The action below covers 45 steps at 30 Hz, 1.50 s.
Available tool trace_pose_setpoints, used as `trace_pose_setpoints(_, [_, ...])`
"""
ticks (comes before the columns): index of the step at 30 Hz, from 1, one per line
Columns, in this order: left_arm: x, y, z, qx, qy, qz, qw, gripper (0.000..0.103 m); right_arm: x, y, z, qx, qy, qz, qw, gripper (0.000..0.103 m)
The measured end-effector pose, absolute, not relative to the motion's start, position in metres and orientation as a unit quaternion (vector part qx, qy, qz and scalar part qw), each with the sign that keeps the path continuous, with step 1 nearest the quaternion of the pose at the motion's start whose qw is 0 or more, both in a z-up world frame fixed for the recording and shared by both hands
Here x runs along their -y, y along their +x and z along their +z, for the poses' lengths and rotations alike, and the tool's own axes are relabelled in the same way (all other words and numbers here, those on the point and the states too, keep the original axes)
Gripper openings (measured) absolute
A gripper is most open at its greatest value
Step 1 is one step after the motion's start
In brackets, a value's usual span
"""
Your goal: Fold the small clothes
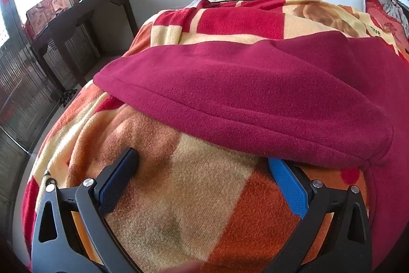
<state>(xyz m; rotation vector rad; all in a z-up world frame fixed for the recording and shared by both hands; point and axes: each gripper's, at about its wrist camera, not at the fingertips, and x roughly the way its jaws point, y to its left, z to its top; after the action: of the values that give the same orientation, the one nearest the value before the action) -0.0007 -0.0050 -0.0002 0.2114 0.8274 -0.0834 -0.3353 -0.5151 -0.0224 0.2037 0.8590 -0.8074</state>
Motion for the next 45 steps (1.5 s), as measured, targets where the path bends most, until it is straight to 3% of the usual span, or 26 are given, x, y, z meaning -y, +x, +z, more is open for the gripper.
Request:
trace_pose_setpoints(17, [0.001, -0.004, 0.008, -0.434, 0.092, -0.039, 0.896, 0.102, 0.514, -0.333, -0.021, -0.405, 0.095, -0.383, 0.825, 0.103])
trace_pose_setpoints(25, [0.015, -0.057, 0.048, -0.415, 0.103, -0.069, 0.901, 0.102, 0.506, -0.338, -0.01, -0.437, 0.101, -0.373, 0.812, 0.102])
trace_pose_setpoints(29, [0.024, -0.083, 0.073, -0.396, 0.097, -0.1, 0.908, 0.102, 0.489, -0.372, 0.018, -0.454, 0.12, -0.374, 0.8, 0.102])
trace_pose_setpoints(38, [0.058, -0.128, 0.109, -0.383, 0.081, -0.167, 0.905, 0.102, 0.424, -0.451, 0.124, -0.391, 0.135, -0.337, 0.846, 0.102])
trace_pose_setpoints(45, [0.079, -0.151, 0.128, -0.372, 0.1, -0.2, 0.901, 0.102, 0.34, -0.421, 0.184, -0.403, 0.131, -0.214, 0.88, 0.102])
